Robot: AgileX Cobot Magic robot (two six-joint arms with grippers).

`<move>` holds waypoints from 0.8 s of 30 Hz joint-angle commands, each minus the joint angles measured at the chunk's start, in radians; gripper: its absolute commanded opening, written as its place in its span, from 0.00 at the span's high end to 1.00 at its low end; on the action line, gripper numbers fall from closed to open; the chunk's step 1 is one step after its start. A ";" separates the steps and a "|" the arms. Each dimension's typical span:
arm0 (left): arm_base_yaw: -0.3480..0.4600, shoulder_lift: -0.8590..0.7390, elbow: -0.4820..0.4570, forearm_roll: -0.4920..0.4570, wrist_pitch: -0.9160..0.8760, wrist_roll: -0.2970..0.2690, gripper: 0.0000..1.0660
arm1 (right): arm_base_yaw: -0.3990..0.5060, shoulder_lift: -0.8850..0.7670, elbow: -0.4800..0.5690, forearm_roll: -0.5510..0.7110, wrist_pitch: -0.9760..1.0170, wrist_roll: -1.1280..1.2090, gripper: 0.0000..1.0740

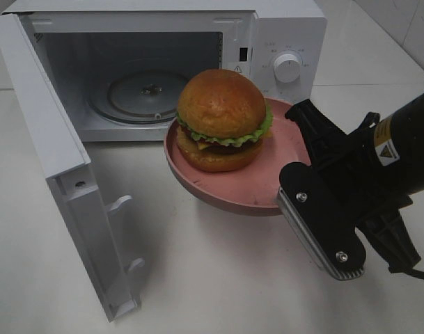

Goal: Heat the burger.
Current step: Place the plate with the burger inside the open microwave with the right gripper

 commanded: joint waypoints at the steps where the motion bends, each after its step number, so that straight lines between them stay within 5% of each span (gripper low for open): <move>1: -0.005 -0.023 0.003 -0.006 -0.009 0.001 0.08 | -0.034 0.011 -0.004 0.108 -0.081 -0.170 1.00; 24: -0.005 -0.023 0.003 -0.006 -0.009 0.001 0.08 | -0.039 0.194 -0.092 0.108 -0.210 -0.235 1.00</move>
